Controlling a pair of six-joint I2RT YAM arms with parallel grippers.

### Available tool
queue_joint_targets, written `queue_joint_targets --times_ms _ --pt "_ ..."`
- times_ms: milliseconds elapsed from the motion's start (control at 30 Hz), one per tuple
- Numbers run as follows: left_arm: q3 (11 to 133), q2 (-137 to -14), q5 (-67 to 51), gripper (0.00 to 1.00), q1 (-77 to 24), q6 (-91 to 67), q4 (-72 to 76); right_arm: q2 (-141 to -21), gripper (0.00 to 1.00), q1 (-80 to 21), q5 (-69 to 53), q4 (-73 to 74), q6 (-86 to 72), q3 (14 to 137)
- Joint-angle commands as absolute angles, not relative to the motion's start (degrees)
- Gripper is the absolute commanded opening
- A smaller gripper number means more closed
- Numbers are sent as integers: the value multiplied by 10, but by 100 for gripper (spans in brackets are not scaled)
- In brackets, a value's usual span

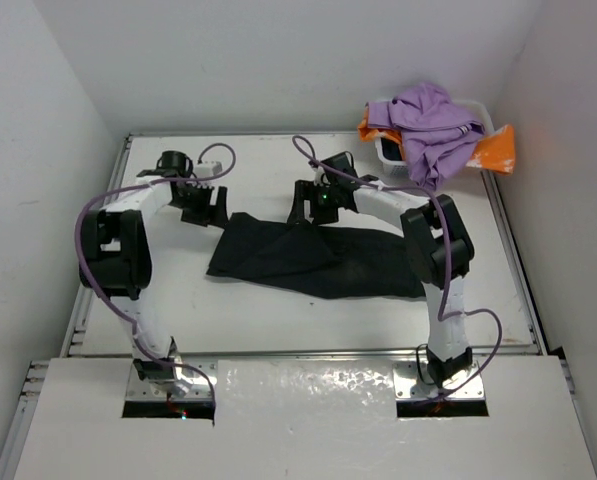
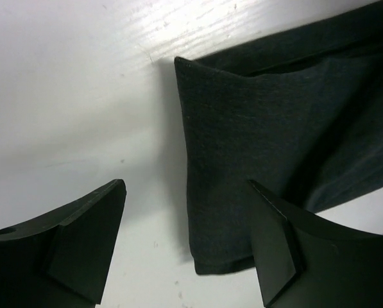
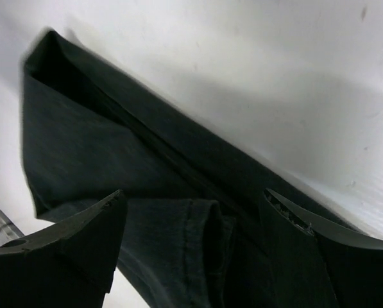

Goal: Fold and stack the trousers
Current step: Fold the trousers

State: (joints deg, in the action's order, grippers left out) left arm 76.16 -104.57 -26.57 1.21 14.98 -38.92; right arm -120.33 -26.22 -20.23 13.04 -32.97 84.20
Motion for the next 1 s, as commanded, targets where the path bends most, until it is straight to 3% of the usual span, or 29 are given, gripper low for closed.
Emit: queue_joint_targets --times_ms 0,100,233,267,333,367,400,433,500,733,967 --pt "747 -1080 -272 71 -13 151 -351 -1212 79 -267 -226 139 -302 879" --pt "752 -1113 -279 71 -18 146 -350 -1228 76 -274 -253 149 -294 889" --pt "752 -1134 -308 58 -24 128 -338 -1209 53 -277 -267 133 -291 855" --pt "753 -1137 -314 53 -25 120 -337 -1191 42 -277 -266 127 -290 845" --pt "753 -1146 -330 36 -26 112 -335 -1169 31 -277 -263 111 -283 813" --pt "751 -1149 -332 15 -26 106 -332 -1147 22 -277 -262 97 -278 791" --pt "751 -1148 -328 7 -26 102 -331 -1136 18 -277 -263 89 -275 779" --pt "750 -1147 -322 0 -26 98 -330 -1122 15 -278 -263 79 -273 766" --pt "748 -1140 -303 0 -23 91 -326 -1084 9 -281 -266 50 -260 725" --pt "730 -1114 -257 0 -16 64 -301 -953 7 -337 -306 -37 -158 577" --pt "728 -1106 -242 0 -10 62 -298 -893 30 -444 -294 106 -29 498"
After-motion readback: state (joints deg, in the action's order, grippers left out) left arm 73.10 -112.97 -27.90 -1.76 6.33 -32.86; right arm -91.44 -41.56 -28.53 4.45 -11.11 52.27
